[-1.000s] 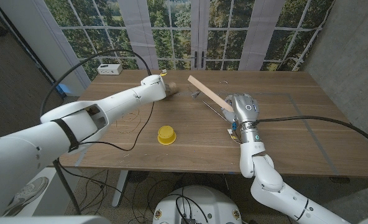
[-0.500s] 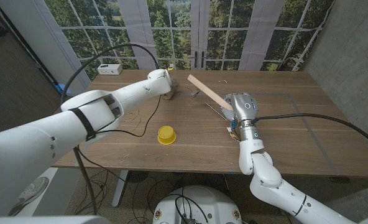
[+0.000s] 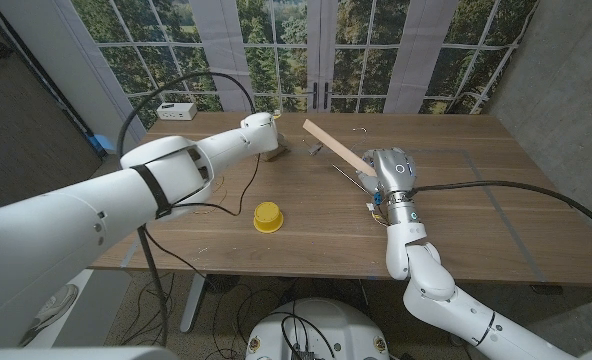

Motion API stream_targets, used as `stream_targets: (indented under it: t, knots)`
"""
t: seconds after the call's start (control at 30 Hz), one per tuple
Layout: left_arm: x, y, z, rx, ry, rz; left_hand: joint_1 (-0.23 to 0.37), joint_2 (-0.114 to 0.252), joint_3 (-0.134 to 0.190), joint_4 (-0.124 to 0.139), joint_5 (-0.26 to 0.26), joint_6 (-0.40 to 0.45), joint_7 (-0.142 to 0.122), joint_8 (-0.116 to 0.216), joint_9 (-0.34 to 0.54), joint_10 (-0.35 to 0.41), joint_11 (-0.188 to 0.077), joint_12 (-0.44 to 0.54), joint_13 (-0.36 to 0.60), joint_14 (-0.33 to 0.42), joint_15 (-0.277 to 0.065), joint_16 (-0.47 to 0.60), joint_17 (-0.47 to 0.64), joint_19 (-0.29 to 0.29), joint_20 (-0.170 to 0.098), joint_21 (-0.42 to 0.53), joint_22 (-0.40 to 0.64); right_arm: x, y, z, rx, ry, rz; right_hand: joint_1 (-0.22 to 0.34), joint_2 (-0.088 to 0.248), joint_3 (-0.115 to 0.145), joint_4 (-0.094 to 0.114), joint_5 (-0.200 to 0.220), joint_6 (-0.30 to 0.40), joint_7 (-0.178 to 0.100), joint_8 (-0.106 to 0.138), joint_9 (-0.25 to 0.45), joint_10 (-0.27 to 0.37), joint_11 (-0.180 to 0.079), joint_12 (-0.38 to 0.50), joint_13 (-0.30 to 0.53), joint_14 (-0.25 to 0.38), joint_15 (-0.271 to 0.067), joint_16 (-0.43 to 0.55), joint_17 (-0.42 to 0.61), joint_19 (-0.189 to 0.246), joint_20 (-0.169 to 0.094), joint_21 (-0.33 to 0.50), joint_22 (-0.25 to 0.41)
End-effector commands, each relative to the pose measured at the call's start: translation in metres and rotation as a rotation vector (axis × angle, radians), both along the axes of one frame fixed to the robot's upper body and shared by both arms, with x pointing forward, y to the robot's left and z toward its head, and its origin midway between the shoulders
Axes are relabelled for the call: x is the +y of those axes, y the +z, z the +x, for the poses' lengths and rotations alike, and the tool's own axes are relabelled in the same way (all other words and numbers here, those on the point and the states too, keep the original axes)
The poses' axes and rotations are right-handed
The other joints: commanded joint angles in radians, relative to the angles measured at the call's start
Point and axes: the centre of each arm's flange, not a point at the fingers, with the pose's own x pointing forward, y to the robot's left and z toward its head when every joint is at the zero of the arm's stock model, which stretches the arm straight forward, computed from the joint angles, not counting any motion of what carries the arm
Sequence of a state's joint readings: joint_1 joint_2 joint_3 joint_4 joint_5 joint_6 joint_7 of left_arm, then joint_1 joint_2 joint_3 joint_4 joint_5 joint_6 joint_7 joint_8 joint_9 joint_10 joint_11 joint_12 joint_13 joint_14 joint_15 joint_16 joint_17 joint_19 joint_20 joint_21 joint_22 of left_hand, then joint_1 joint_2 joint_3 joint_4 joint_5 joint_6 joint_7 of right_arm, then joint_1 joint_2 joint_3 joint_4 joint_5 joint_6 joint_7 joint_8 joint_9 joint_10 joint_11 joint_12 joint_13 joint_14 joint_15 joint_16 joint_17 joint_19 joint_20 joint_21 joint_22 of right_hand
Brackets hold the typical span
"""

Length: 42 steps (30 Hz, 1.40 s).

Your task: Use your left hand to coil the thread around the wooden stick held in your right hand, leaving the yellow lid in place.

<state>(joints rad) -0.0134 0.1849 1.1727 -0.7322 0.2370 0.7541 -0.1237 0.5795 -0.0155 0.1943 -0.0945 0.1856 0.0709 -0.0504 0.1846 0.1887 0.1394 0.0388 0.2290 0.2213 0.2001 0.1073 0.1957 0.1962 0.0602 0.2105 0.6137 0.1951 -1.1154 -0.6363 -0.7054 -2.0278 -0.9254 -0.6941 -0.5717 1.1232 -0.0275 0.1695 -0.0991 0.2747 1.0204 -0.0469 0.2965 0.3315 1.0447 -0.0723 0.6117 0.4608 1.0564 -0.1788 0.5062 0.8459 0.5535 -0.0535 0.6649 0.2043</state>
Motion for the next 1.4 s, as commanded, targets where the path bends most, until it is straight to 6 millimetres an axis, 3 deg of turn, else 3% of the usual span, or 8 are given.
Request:
stream_targets:
  t: [0.03, 0.1, 0.17, 0.3, 0.5, 0.57, 0.9, 1.4]
  knots:
    - [-0.031, 0.011, -0.029, -0.062, -0.012, 0.076, -0.005, 0.012, 0.005, 0.005, 0.006, -0.015, 0.005, -0.001, 0.001, -0.002, 0.012, -0.001, 0.006, 0.021, 0.003, 0.010, 0.001, 0.023, 0.001, 0.002, 0.001, -0.001, 0.001, -0.001, -0.008, 0.009, 0.002, 0.185, 0.185, 0.003, 0.007, 0.004, 0.041, -0.030, -0.001, 0.001, 0.011, -0.013, 0.004, 0.002, 0.009, -0.046, -0.009, 0.006, -0.006, -0.097, 0.008, 0.002]
    - [-0.032, 0.007, -0.025, -0.065, 0.013, 0.097, 0.054, 0.059, 0.042, -0.025, 0.005, 0.029, 0.020, 0.019, 0.001, 0.047, 0.007, 0.017, 0.006, 0.087, -0.042, 0.030, -0.005, 0.124, -0.003, 0.028, 0.000, -0.001, 0.000, -0.001, -0.005, 0.009, 0.001, 0.186, 0.187, 0.004, 0.007, 0.004, 0.041, -0.029, -0.001, 0.001, 0.014, -0.010, 0.004, 0.003, 0.010, -0.047, -0.011, 0.007, -0.005, -0.096, 0.011, 0.002]
    - [-0.031, 0.005, -0.022, -0.015, -0.006, 0.065, 0.159, 0.088, 0.095, -0.073, -0.005, 0.127, 0.017, 0.041, 0.001, 0.205, -0.043, 0.066, 0.004, 0.266, -0.135, 0.078, -0.008, 0.283, -0.101, 0.081, -0.001, -0.001, 0.000, -0.001, -0.005, 0.012, -0.001, 0.187, 0.186, 0.003, 0.007, 0.004, 0.039, -0.028, -0.003, 0.001, 0.013, -0.010, 0.004, 0.003, 0.010, -0.047, -0.012, 0.008, -0.007, -0.097, 0.012, 0.002]
    - [-0.035, 0.001, -0.024, 0.003, 0.022, 0.119, 0.307, 0.092, 0.162, -0.086, -0.004, 0.346, 0.044, 0.086, 0.003, 0.512, -0.124, 0.145, 0.002, 0.626, -0.270, 0.171, -0.011, 0.516, -0.198, 0.191, 0.006, 0.000, 0.000, -0.003, -0.012, 0.006, -0.001, 0.187, 0.186, 0.003, 0.007, 0.004, 0.040, -0.027, -0.002, 0.003, 0.013, -0.013, 0.004, 0.004, 0.010, -0.046, -0.014, 0.010, -0.008, -0.097, 0.014, 0.001]
    - [-0.034, -0.007, -0.025, -0.040, 0.043, 0.143, 0.594, 0.152, 0.271, -0.093, 0.003, 0.813, 0.075, 0.216, 0.022, 0.847, -0.184, 0.275, 0.060, 0.957, -0.343, 0.295, 0.050, 0.684, -0.316, 0.362, 0.028, -0.002, -0.002, -0.008, -0.016, -0.002, 0.002, 0.187, 0.185, 0.001, 0.008, 0.004, 0.042, -0.029, -0.003, 0.003, 0.014, -0.012, 0.003, 0.004, 0.011, -0.046, -0.019, 0.013, -0.010, -0.097, 0.019, 0.000]
    - [-0.034, -0.006, -0.032, -0.125, 0.062, 0.177, 0.633, 0.146, 0.263, -0.087, -0.008, 0.855, 0.075, 0.221, 0.026, 0.872, -0.192, 0.293, 0.089, 1.032, -0.343, 0.341, 0.088, 0.693, -0.333, 0.411, 0.037, -0.002, -0.003, -0.010, -0.016, -0.001, 0.002, 0.189, 0.186, 0.002, 0.008, 0.005, 0.041, -0.030, -0.003, 0.004, 0.015, -0.013, 0.002, 0.004, 0.012, -0.047, -0.020, 0.014, -0.010, -0.096, 0.022, 0.000]
    - [-0.020, 0.010, -0.070, -0.341, -0.078, 0.116, 0.680, 0.146, 0.227, -0.072, -0.004, 0.895, 0.103, 0.244, 0.071, 0.862, -0.143, 0.315, 0.183, 1.063, -0.338, 0.410, 0.205, 0.651, -0.336, 0.514, 0.061, -0.003, -0.006, -0.020, -0.031, 0.014, 0.014, 0.190, 0.186, -0.001, 0.009, 0.005, 0.043, -0.029, -0.005, 0.004, 0.016, -0.010, 0.000, 0.004, 0.016, -0.047, -0.025, 0.021, -0.015, -0.097, 0.030, -0.001]
    - [0.018, 0.049, -0.112, -0.431, -0.394, -0.207, 0.668, 0.156, 0.191, -0.039, 0.038, 0.859, 0.088, 0.289, 0.177, 0.837, -0.172, 0.346, 0.321, 0.994, -0.334, 0.419, 0.325, 0.562, -0.315, 0.584, 0.052, -0.003, -0.013, -0.029, -0.024, 0.047, 0.023, 0.191, 0.185, -0.004, 0.011, 0.005, 0.045, -0.028, -0.006, 0.007, 0.016, -0.012, -0.002, 0.007, 0.018, -0.047, -0.033, 0.027, -0.020, -0.099, 0.041, -0.003]
